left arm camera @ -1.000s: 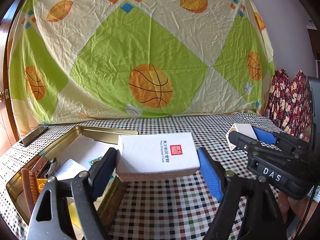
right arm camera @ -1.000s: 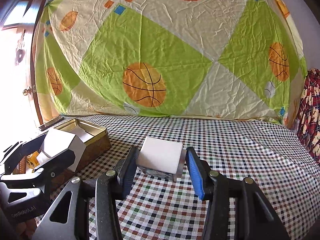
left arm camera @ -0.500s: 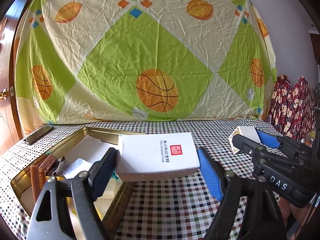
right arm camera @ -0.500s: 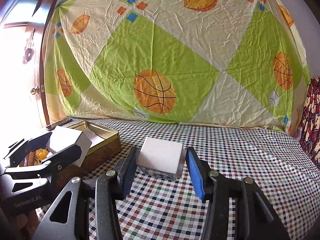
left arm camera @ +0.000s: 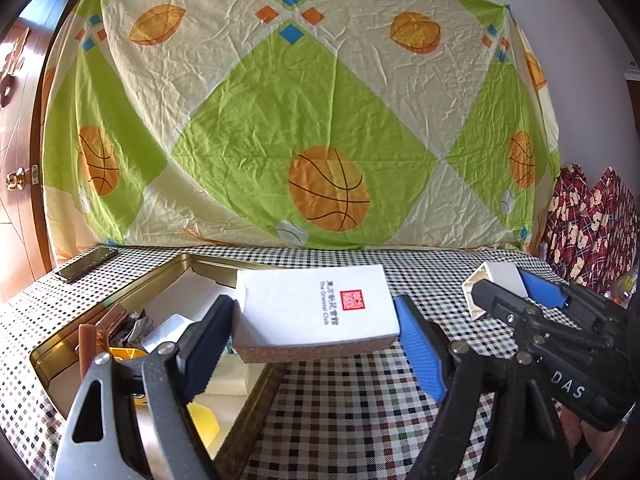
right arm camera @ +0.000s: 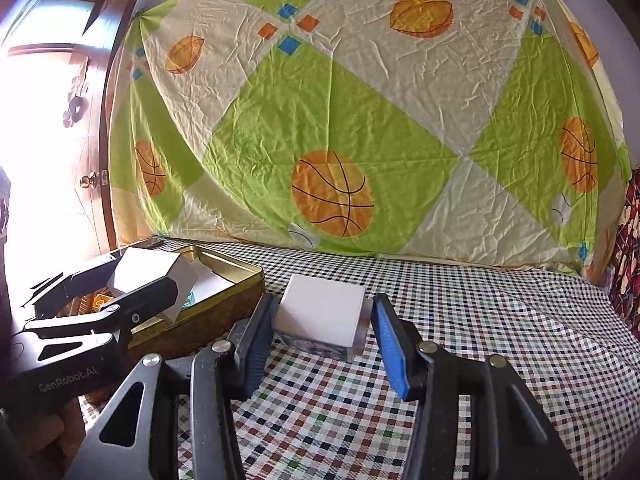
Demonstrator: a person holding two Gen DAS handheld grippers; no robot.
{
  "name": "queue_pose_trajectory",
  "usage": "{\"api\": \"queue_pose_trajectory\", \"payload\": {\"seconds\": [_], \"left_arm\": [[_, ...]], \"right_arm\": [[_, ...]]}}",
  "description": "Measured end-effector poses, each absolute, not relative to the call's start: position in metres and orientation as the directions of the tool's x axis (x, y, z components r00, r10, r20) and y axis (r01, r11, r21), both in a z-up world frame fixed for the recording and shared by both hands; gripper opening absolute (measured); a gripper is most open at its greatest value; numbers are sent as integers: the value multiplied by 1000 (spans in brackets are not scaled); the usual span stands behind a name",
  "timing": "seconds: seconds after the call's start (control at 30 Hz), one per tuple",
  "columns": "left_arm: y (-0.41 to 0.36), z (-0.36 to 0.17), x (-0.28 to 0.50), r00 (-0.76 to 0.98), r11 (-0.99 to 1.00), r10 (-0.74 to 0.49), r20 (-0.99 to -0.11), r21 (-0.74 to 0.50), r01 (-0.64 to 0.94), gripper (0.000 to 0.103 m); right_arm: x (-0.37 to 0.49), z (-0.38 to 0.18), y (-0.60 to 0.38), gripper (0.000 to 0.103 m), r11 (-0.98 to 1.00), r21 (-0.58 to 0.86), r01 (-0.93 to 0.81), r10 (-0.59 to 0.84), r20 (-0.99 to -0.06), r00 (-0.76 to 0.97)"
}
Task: Organize rigid objects
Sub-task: 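Carry red-seal box with left tool while right tool carries small white box toward tin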
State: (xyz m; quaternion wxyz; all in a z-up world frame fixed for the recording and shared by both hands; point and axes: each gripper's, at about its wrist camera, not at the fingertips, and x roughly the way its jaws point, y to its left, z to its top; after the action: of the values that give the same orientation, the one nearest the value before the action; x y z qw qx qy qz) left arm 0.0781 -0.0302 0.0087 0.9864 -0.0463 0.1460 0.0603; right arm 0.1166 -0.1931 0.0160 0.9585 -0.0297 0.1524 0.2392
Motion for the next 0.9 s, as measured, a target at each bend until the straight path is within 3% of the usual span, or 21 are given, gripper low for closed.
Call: {"api": "queue_pose_trajectory", "payload": {"seconds": [0.9], "left_arm": [[-18,10,63,952,983,144,-269,-71,-168,81]], "right_arm": [[110,16,-170,51,878,21,-478,460,-312,831]]}}
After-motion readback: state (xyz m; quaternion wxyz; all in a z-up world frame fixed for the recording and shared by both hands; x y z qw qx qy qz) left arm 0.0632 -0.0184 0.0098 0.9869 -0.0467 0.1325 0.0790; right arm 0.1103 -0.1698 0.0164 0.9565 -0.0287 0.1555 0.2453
